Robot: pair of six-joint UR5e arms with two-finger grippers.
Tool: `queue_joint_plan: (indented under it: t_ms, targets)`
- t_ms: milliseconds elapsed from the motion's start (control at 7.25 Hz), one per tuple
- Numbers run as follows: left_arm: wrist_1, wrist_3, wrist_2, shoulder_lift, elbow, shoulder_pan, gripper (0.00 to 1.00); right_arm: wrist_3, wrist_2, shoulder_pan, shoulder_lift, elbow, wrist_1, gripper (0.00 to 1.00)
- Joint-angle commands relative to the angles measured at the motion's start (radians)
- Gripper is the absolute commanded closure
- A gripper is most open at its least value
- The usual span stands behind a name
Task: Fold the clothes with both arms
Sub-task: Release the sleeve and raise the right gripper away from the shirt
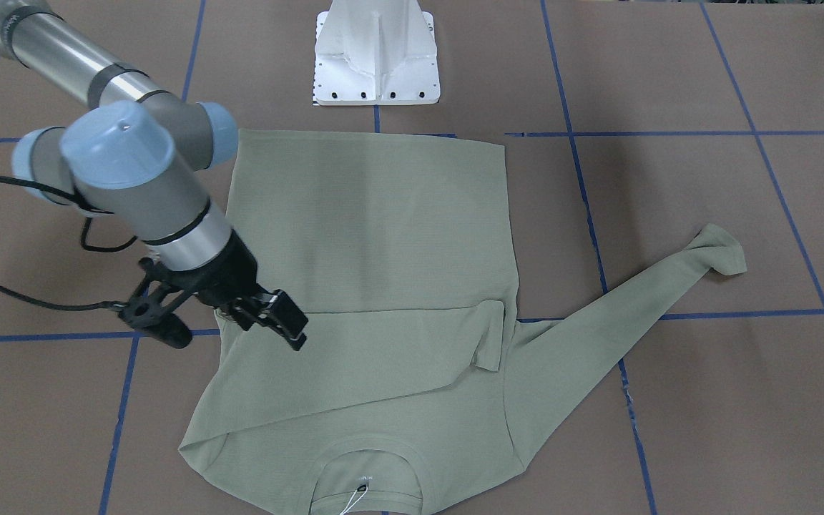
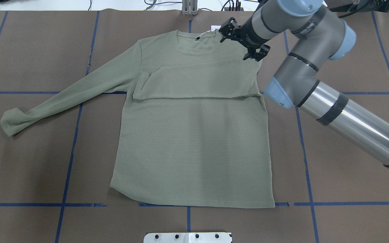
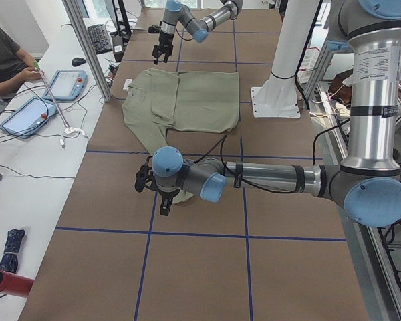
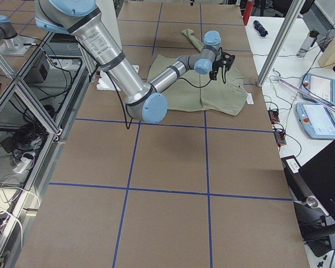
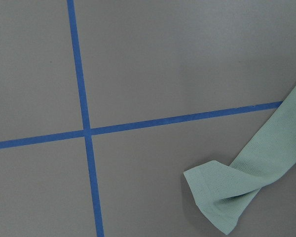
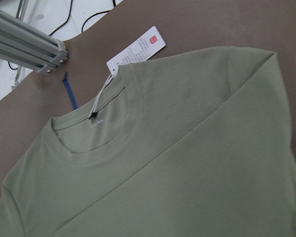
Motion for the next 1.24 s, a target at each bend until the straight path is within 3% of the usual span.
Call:
queue_joint_plan:
  t_ms: [0, 276, 551, 1103]
  targets:
    - [-0.072, -0.060, -0.005, -0.036, 0.106, 0.063, 0.00, -0.183, 0.187, 0.138, -0.154, 0.055, 0.002, 0.00]
    - [-0.212, -0.234, -0.004, -0.103, 0.242, 0.202, 0.06, -0.305, 0.238, 0.204, -0.246, 0.075, 0.002, 0.00]
    - [-0.272, -0.252, -0.005, -0.108, 0.334, 0.247, 0.17, -0.392, 0.241, 0.226, -0.320, 0.097, 0.002, 0.00]
    - [-0.275, -0.275, -0.063, -0.148, 0.345, 0.285, 0.35, -0.392, 0.223, 0.223, -0.336, 0.095, 0.004, 0.00]
